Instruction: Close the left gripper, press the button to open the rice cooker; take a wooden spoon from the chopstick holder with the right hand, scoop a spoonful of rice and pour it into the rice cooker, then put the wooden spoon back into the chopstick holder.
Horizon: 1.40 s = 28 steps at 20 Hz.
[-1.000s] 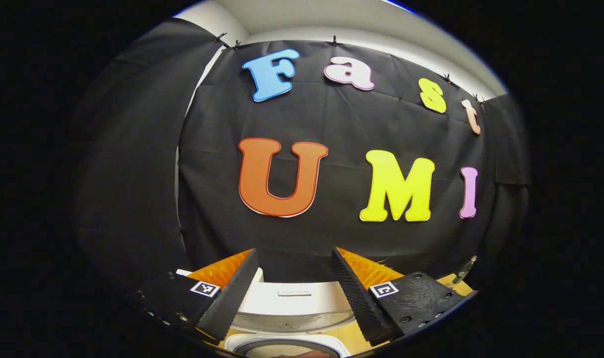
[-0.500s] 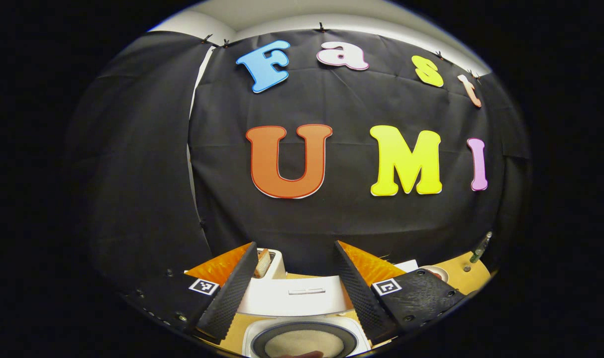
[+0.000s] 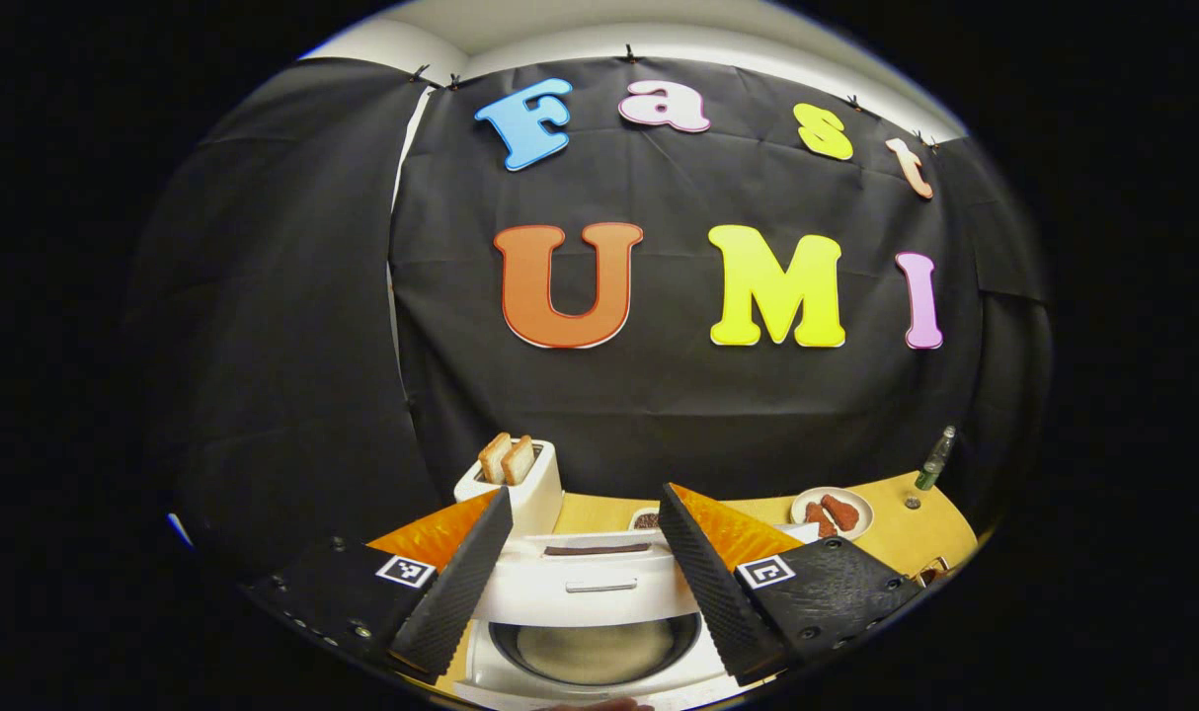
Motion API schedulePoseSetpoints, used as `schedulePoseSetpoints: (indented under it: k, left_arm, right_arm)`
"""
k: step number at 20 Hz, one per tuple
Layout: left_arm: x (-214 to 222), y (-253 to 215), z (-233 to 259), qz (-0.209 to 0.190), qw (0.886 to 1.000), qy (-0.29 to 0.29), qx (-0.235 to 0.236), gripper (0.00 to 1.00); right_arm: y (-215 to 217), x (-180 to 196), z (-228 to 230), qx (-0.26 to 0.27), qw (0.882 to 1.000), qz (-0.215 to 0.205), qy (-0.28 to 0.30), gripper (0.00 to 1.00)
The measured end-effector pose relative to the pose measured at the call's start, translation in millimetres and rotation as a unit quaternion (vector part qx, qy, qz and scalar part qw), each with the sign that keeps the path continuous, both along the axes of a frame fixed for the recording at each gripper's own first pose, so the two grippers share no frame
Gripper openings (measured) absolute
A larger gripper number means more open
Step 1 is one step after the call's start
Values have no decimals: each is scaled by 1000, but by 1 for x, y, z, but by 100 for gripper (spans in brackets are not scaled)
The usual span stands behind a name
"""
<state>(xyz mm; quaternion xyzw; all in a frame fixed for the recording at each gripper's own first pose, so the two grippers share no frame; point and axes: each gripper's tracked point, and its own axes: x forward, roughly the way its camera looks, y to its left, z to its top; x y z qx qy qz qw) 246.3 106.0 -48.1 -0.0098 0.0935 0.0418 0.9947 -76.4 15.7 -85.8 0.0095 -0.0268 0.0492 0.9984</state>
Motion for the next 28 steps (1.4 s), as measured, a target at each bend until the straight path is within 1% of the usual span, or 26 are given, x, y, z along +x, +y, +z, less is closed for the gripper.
schedulePoseSetpoints:
  k: [5, 8, 11, 13, 16, 17, 20, 22, 24, 28]
  left_arm:
    - [-28, -10, -49, -1, 1000, 27, -4, 96]
    - [-46, -12, -83, -6, 998, 56, -9, 96]
    - [-63, -13, -108, -18, 997, 71, 1, 97]
    - [-69, -12, -117, -12, 997, 72, -9, 98]
    - [-77, -15, -130, -10, 996, 86, -4, 98]
    - [-79, -16, -133, -9, 996, 94, -6, 98]
    - [-83, -16, -133, -7, 996, 93, -7, 98]
    - [-85, -17, -135, -6, 996, 92, -6, 98]
    - [-87, -18, -146, -6, 993, 117, -8, 98]
    - [-86, -20, -145, -5, 993, 116, -9, 99]
  right_arm:
    - [-16, 6, -10, -13, 1000, -8, -1, 100]
    - [-13, 6, -24, -12, 1000, 7, 14, 100]
    - [-9, 0, -33, -15, 1000, 20, 14, 100]
    - [-15, -5, -34, -12, 1000, 16, 9, 100]
    - [-19, -11, -37, -18, 1000, 3, 10, 100]
    - [-18, -13, -34, -19, 1000, 3, 9, 100]
    - [-16, -19, -25, -22, 1000, 2, 3, 100]
    - [-11, -22, -22, -22, 1000, 0, 2, 100]
    - [-7, -24, -18, -19, 1000, -6, 4, 100]
    - [11, -28, -8, -14, 1000, 5, -9, 100]
